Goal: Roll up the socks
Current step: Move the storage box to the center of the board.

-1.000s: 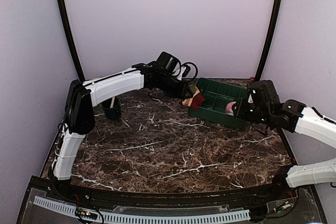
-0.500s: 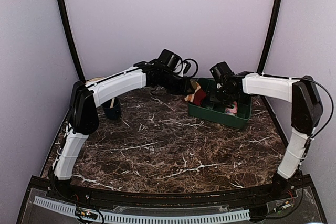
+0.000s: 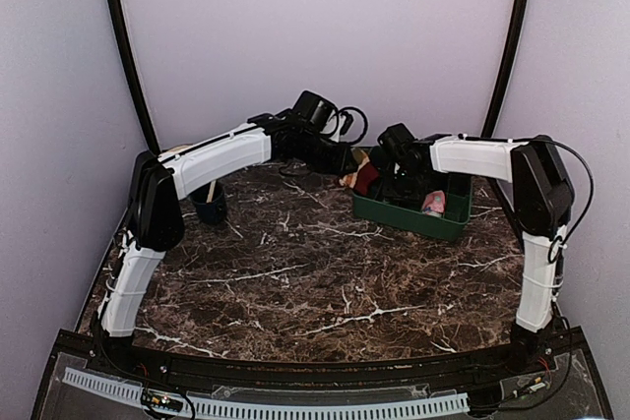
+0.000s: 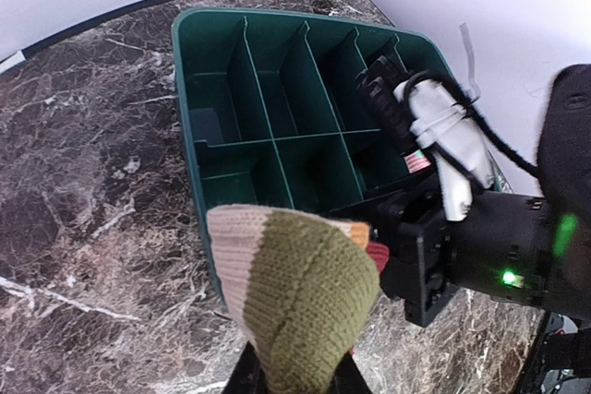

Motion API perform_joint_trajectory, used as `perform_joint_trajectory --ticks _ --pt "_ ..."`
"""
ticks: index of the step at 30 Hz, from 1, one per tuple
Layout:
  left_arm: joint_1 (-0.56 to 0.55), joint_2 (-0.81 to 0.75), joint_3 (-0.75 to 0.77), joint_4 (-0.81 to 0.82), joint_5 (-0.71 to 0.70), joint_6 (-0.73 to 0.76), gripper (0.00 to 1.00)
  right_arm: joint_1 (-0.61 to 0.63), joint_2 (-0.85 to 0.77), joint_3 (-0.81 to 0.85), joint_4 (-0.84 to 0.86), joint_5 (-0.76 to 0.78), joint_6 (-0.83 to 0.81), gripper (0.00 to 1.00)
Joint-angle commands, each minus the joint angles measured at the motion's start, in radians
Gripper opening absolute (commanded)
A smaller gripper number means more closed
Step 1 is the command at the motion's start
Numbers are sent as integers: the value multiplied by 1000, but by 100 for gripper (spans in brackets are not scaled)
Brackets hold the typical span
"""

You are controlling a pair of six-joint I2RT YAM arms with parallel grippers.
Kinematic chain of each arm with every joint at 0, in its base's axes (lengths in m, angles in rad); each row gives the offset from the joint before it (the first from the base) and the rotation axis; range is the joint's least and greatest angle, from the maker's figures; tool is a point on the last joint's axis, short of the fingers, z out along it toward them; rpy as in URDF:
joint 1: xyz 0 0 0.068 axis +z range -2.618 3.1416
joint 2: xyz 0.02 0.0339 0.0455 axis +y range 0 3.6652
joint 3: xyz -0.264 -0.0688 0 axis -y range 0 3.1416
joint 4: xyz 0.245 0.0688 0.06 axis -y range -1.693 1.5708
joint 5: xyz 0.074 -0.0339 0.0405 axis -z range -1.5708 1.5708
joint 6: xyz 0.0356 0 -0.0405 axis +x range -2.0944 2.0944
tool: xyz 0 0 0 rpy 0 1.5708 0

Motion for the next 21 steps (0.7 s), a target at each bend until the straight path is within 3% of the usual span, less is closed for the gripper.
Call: perform_joint_trajectory --ticks 1,9,16,21 --pt "5 -141 -36 7 -54 53 0 -9 47 33 -44 -15 16 31" --pt "5 -196 -102 11 -108 79 0 28 70 68 -53 -61 2 8" --pt "5 -263 -161 -26 -165 100 0 139 98 134 -90 -71 41 0" --pt "5 -390 -365 3 -212 94 0 217 96 152 -80 -89 126 0"
